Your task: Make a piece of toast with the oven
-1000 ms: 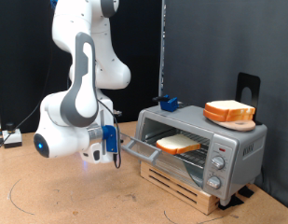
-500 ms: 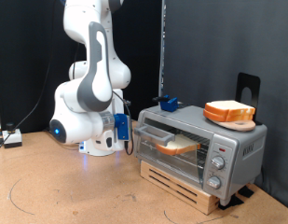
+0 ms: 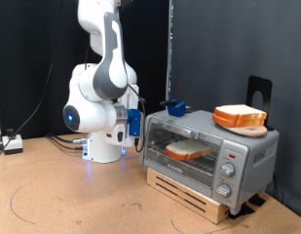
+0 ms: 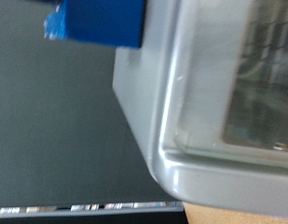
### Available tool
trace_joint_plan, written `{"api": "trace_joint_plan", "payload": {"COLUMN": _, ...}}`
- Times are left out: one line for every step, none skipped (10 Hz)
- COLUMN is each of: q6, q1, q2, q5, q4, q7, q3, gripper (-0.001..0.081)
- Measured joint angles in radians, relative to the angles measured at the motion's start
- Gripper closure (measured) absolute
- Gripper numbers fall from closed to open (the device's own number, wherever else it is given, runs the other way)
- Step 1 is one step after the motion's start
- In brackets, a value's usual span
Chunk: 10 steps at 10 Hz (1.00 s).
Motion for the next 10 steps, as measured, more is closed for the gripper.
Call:
{"api": "trace_joint_plan", "payload": {"q6": 0.016, "q1": -0.017, "q2": -0.001, "q5": 0.000, "q4": 0.013, "q7": 0.028, "q3": -0.015, "gripper": -0.0003}}
{"api": "trace_joint_plan", "payload": {"q6": 0.047, "q1": -0.032, "q2": 0.001, "q5": -0.001, "q4": 0.026, "q7": 0.070, "q3": -0.029, "gripper": -0.0003}}
{"api": "trace_joint_plan", "payload": {"q6": 0.069, "q1": -0.047, "q2": 0.004, "q5": -0.005, "q4": 0.041, "q7": 0.101, "q3": -0.041, "gripper": -0.0003}}
{"api": "trace_joint_plan", "payload": {"q6": 0.082, "q1": -0.058, "q2": 0.011, "q5": -0.016, "q4": 0.060, "q7": 0.117, "q3": -0.054, "gripper": -0.0003}}
{"api": "trace_joint_plan", "payload": {"q6": 0.090, "q1": -0.070, "q2": 0.024, "q5": -0.027, "q4": 0.083, "q7": 0.121, "q3": -0.066, "gripper": -0.0003}}
{"api": "trace_joint_plan", "payload": {"q6": 0.093, "q1": -0.077, "q2": 0.049, "q5": -0.032, "q4": 0.104, "q7": 0.121, "q3": -0.075, "gripper": -0.0003}}
{"api": "trace_joint_plan", "payload": {"q6": 0.089, "q1": -0.076, "q2": 0.049, "q5": -0.031, "q4": 0.103, "q7": 0.121, "q3": -0.073, "gripper": -0.0003}}
{"api": "trace_joint_plan", "payload": {"q6": 0.057, "q1": -0.076, "q2": 0.052, "q5": -0.013, "q4": 0.110, "q7": 0.140, "q3": -0.072, "gripper": -0.0003}}
{"api": "trace_joint_plan", "payload": {"q6": 0.013, "q1": -0.073, "q2": 0.062, "q5": 0.040, "q4": 0.131, "q7": 0.147, "q3": -0.066, "gripper": -0.0003}}
{"api": "trace_joint_plan", "payload": {"q6": -0.001, "q1": -0.067, "q2": 0.082, "q5": 0.126, "q4": 0.151, "q7": 0.147, "q3": -0.054, "gripper": -0.0003}}
